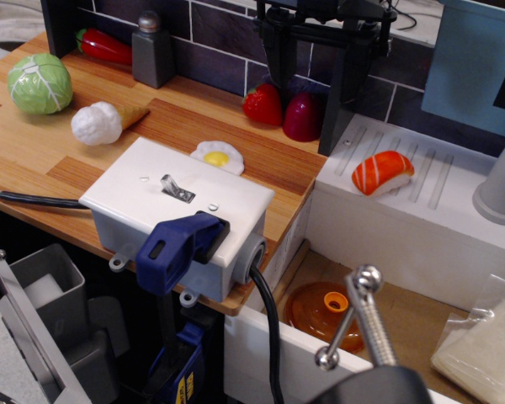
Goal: Move light switch to the right
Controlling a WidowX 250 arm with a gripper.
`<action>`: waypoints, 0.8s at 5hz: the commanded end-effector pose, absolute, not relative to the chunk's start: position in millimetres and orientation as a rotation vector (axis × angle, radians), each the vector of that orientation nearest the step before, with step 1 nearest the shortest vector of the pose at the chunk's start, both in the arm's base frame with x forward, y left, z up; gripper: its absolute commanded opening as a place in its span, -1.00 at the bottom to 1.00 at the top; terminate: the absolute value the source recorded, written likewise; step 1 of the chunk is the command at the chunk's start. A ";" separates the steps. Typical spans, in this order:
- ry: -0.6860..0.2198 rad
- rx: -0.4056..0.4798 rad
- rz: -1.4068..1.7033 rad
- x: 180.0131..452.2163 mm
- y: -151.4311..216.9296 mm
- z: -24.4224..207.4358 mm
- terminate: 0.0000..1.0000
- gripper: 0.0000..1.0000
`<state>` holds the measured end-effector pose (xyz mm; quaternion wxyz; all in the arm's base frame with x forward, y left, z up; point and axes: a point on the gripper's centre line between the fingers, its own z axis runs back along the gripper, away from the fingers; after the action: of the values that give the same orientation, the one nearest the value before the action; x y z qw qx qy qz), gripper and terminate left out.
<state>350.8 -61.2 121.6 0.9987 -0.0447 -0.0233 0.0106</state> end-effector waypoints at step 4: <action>-0.074 -0.070 -0.068 282.6 -25.2 124.6 -1.00 1.00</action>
<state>273.4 -21.5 109.4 0.9990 -0.0311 -0.0130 -0.0282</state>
